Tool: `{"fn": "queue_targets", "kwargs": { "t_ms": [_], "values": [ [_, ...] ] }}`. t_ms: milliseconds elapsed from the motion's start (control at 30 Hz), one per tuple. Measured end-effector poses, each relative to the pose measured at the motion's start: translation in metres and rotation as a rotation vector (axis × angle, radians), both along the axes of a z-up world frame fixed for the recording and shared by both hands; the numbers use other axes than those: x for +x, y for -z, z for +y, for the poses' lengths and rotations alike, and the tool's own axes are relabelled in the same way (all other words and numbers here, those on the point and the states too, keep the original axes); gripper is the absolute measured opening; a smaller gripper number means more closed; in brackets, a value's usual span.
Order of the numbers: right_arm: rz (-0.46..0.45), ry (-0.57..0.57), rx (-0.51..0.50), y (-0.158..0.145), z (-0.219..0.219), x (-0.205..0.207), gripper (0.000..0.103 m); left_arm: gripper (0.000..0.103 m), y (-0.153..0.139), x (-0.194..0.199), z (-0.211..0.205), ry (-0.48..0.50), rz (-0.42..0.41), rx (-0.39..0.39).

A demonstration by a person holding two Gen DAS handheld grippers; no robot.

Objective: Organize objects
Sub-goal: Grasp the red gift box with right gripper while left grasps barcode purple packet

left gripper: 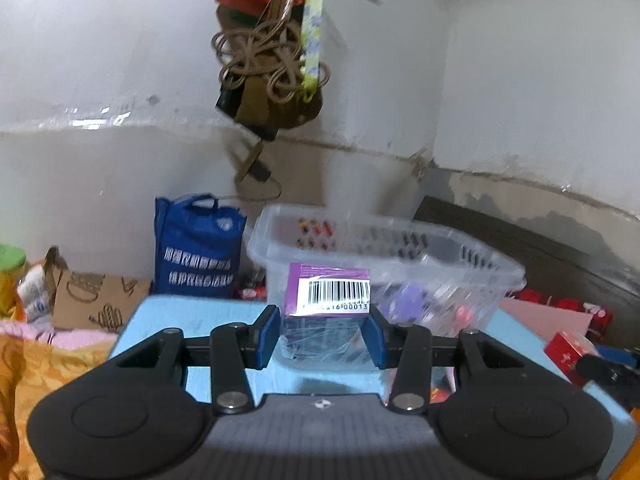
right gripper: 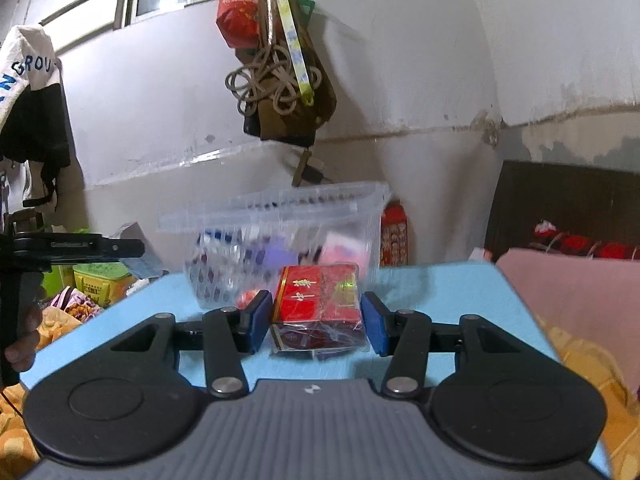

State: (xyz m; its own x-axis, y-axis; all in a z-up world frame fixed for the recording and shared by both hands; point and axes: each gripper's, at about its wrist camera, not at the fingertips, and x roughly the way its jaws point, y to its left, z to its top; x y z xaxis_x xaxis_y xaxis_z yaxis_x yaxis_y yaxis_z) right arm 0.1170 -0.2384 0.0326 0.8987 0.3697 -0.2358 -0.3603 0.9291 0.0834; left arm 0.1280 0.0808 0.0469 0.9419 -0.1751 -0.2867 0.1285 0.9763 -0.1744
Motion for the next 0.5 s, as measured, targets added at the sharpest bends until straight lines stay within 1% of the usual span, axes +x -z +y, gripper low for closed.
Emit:
{"fn": "queue_targets", "kwargs": {
  "t_ms": [67,200,267,367,433,500],
  "values": [
    [-0.019,-0.012,0.001,-0.018,-0.001,0.003,0.052,0.048,-0.020,0.000,0.001,0.002,-0.020,0.007],
    [-0.069,-0.034,-0.016,-0.067,0.003,0.018,0.052,0.048,-0.071,0.009,0.002,0.014,-0.074,0.020],
    [-0.089,-0.047,-0.027,-0.092,0.010,0.033,0.052,0.048,-0.098,0.022,-0.002,0.033,-0.091,0.028],
    [-0.088,-0.062,-0.037,-0.120,0.024,0.063,0.052,0.048,-0.130,0.051,-0.011,0.061,-0.081,0.045],
    [-0.051,-0.070,-0.033,-0.127,0.032,0.086,0.052,0.048,-0.139,0.072,-0.020,0.061,-0.048,0.071],
    [-0.025,-0.057,-0.055,-0.126,0.041,0.107,0.052,0.049,-0.133,0.093,-0.027,0.060,0.003,0.079]
  ]
}}
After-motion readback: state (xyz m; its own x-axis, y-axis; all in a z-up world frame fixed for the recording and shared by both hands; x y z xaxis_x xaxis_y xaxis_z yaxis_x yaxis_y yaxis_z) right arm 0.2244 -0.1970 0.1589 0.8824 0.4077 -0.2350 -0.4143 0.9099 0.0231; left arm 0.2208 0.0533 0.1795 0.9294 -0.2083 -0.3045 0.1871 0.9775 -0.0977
